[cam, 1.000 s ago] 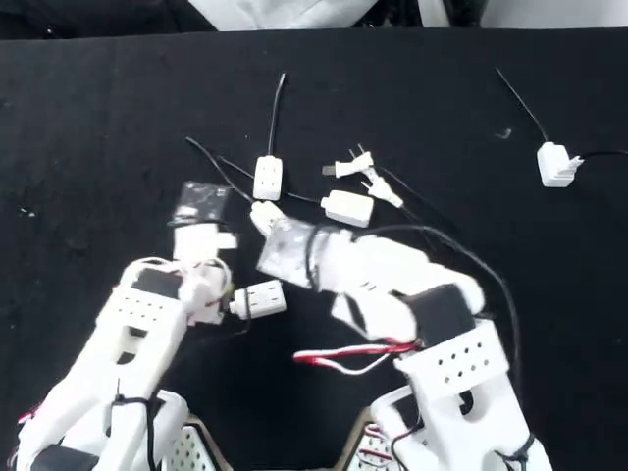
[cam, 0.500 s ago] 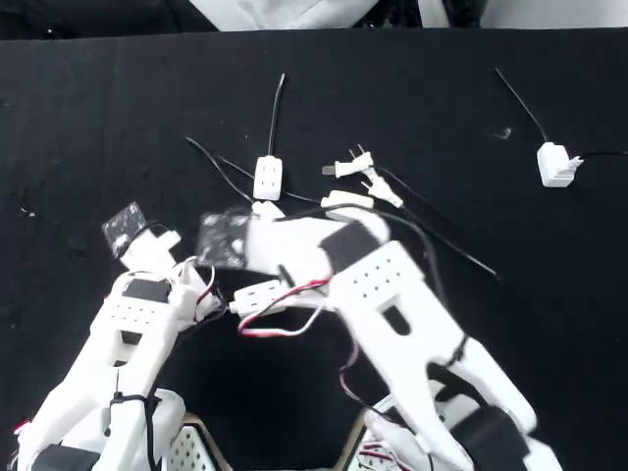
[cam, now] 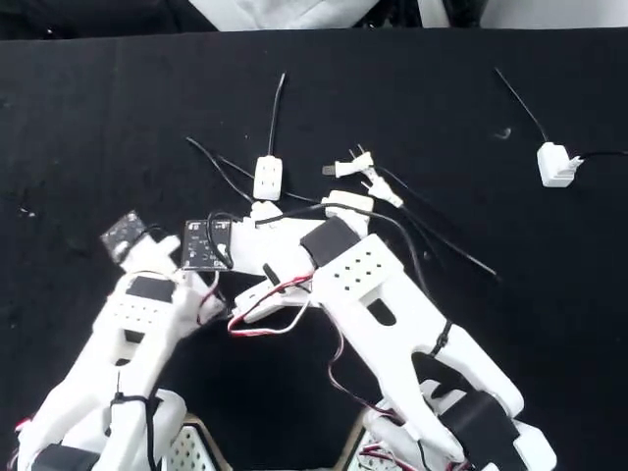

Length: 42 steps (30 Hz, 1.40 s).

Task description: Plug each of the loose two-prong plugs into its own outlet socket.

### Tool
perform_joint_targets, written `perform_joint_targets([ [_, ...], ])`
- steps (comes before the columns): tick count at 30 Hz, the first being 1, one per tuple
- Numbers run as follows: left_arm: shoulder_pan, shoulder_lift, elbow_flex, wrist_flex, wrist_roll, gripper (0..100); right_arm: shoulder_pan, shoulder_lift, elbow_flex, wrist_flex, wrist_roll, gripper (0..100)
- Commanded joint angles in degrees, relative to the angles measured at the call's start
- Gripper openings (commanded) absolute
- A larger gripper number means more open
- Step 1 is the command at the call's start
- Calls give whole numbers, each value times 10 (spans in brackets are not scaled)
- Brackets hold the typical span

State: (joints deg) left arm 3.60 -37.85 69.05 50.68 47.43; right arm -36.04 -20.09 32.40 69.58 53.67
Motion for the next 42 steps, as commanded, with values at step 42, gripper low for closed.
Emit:
perform_joint_targets([
  [42,153,2,13,-110,-157,30,170,-27,-43,40,54,11],
])
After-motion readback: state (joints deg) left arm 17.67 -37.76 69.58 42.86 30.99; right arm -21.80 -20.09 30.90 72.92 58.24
